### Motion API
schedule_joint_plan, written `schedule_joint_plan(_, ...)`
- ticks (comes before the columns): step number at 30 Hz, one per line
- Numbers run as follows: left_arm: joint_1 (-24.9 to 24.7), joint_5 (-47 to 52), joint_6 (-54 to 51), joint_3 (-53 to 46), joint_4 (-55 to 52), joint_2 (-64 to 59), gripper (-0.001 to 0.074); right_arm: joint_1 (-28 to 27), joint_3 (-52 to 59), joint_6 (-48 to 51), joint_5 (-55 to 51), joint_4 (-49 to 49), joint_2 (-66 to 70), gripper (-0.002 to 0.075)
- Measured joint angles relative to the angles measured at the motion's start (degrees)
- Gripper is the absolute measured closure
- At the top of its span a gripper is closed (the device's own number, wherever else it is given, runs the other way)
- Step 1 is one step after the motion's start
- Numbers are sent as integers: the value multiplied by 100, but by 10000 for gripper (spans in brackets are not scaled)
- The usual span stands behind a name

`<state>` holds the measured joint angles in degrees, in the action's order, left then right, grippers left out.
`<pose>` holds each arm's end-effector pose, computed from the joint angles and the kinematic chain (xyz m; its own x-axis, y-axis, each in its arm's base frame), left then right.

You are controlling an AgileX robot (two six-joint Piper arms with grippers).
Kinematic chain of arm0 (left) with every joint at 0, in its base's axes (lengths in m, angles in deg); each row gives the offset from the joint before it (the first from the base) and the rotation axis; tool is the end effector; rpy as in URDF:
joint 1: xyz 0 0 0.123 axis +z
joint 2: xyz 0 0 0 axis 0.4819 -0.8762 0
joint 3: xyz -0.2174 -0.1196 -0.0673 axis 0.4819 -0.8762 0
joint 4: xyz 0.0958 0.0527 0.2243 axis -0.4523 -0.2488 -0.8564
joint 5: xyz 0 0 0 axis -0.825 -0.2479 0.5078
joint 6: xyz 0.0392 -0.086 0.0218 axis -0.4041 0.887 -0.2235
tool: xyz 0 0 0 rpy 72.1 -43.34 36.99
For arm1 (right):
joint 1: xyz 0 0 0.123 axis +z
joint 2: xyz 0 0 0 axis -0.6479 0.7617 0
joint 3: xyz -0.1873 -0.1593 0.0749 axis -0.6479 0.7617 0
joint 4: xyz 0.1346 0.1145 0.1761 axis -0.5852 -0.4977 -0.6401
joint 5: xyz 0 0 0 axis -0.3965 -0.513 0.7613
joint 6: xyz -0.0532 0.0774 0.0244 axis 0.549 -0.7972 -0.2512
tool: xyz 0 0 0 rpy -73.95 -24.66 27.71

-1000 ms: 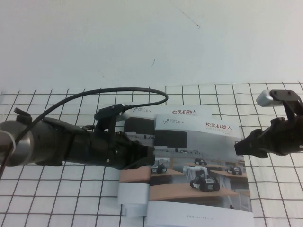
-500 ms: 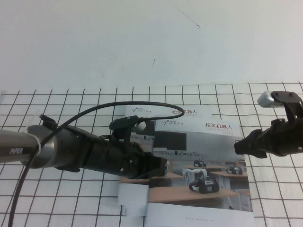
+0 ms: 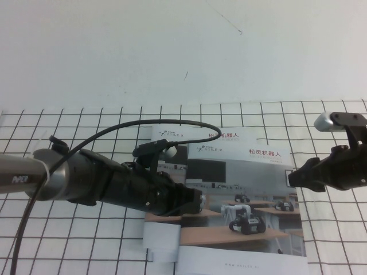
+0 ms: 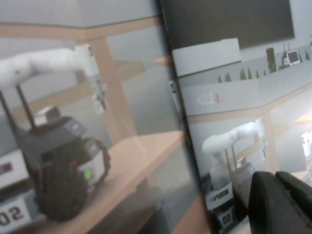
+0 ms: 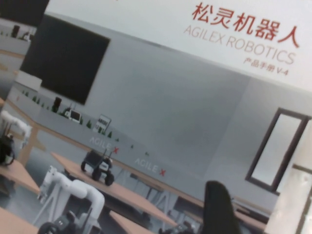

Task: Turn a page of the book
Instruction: Open the closed book

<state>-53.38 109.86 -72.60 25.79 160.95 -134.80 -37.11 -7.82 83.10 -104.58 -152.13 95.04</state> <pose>0.3015 -0.1886 0.1003 -0.9162 0.0658 -0.3953 0.3014 0.7634 -0.5713 0.3238 0.0618 0.1198 -0.8289 -0.0966 -0.5510 -0.3326 0.8770 0.3466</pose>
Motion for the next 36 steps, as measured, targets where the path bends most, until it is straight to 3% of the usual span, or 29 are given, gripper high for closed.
schedule_joint_plan(20, 0, 11, 70, 4, -4, 0, 738, -35, 10, 820, -544, -1349, 543, 328)
schedule_joint_plan(32, 0, 11, 82, 4, -4, 0, 738, 10, 10, 1727, -2590, -2563, 543, 378)
schedule_joint_plan(36, 0, 25, 82, 4, -4, 0, 738, 10, 10, 1908, -2838, -2691, 543, 384)
